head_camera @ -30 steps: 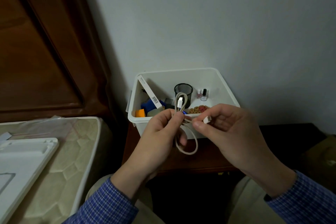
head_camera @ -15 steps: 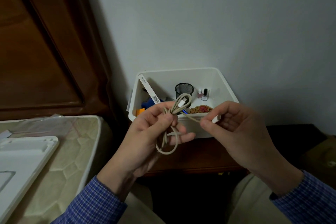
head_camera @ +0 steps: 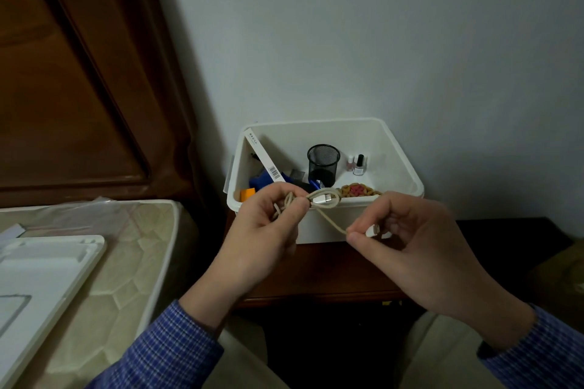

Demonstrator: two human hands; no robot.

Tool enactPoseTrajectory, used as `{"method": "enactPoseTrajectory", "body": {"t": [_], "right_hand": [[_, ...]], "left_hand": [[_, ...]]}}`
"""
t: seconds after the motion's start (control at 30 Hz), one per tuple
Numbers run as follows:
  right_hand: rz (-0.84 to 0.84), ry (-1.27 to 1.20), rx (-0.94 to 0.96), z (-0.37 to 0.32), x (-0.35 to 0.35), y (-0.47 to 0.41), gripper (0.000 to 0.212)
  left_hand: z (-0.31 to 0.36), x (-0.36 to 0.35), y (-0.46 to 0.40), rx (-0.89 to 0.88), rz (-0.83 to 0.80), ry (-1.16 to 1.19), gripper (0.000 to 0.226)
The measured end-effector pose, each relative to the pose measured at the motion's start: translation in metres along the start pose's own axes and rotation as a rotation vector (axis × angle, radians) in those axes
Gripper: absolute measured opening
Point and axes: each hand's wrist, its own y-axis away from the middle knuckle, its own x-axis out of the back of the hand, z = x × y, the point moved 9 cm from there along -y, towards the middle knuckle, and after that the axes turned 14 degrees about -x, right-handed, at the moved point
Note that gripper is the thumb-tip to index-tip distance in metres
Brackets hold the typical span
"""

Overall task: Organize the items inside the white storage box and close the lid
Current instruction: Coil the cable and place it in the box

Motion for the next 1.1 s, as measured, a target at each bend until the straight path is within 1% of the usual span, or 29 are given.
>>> {"method": "enactPoseTrajectory", "body": {"t": [0.07,0.13,0.2,0.23,0.33,0.4,0.47,0.5,0.53,0.57,0.67,0.77,0.8,0.87,0.9,0.93,0.97,1.03,1.1], "right_hand": [[-0.001,0.053,0.019,-0.002,-0.004,0.003,0.024],[-0.002,0.115,0.050,-0.003,-0.009,0.006,0.021],[0.001,0.143,0.054,-0.001,-0.011,0.007,0.015],[0.001,0.147,0.053,0.000,-0.011,0.008,0.014],[-0.002,0.166,0.070,0.003,-0.009,0.008,0.021],[0.004,0.190,0.063,0.005,-0.007,0.007,0.023],[0.027,0.194,0.044,0.008,-0.003,0.005,0.023],[0.040,0.190,0.038,0.009,0.000,0.004,0.022],[0.046,0.184,0.034,0.010,0.001,0.004,0.022],[0.044,0.174,0.033,0.009,0.002,0.004,0.022],[0.018,0.143,0.040,0.005,-0.001,0.006,0.019],[-0.001,0.126,0.048,0.000,-0.004,0.008,0.019],[-0.012,0.124,0.061,-0.003,-0.006,0.010,0.020],[-0.051,0.121,0.100,-0.011,-0.010,0.013,0.021],[-0.068,0.115,0.119,-0.015,-0.011,0.015,0.020],[-0.074,0.101,0.135,-0.020,-0.011,0.015,0.018],[-0.070,0.082,0.149,-0.025,-0.009,0.015,0.016],[-0.084,0.029,0.171,-0.036,-0.004,0.010,0.016],[-0.120,-0.021,0.178,-0.043,0.001,0.000,0.016]], "left_hand": [[0.001,-0.004,0.000,-0.005,0.051,0.020,0.014],[0.001,-0.012,0.000,0.015,0.047,0.107,0.023],[-0.002,-0.016,-0.001,0.096,0.058,0.254,0.033],[-0.003,-0.017,0.000,0.152,0.073,0.332,0.034],[-0.010,-0.025,0.004,0.388,0.078,0.662,0.019],[-0.014,-0.030,0.009,0.529,0.073,0.880,0.017],[-0.014,-0.032,0.012,0.590,0.030,0.984,0.017],[-0.014,-0.031,0.012,0.593,0.005,0.979,0.015],[-0.017,-0.028,0.011,0.575,-0.009,0.913,0.013],[-0.021,-0.021,0.009,0.530,-0.008,0.786,0.013],[-0.027,0.005,-0.003,0.322,0.073,0.299,0.024],[-0.029,0.017,-0.008,0.258,0.143,0.056,0.027],[-0.026,0.021,-0.009,0.214,0.160,-0.066,0.029],[-0.011,0.027,-0.014,0.052,0.151,-0.428,0.030],[-0.002,0.022,-0.015,-0.035,0.098,-0.589,0.029],[0.003,0.013,-0.014,-0.089,0.017,-0.699,0.028],[0.004,0.002,-0.011,-0.100,-0.081,-0.766,0.028],[0.000,-0.018,-0.001,-0.048,-0.281,-0.834,0.036],[0.003,-0.041,0.013,-0.060,-0.462,-0.828,0.048]]}}
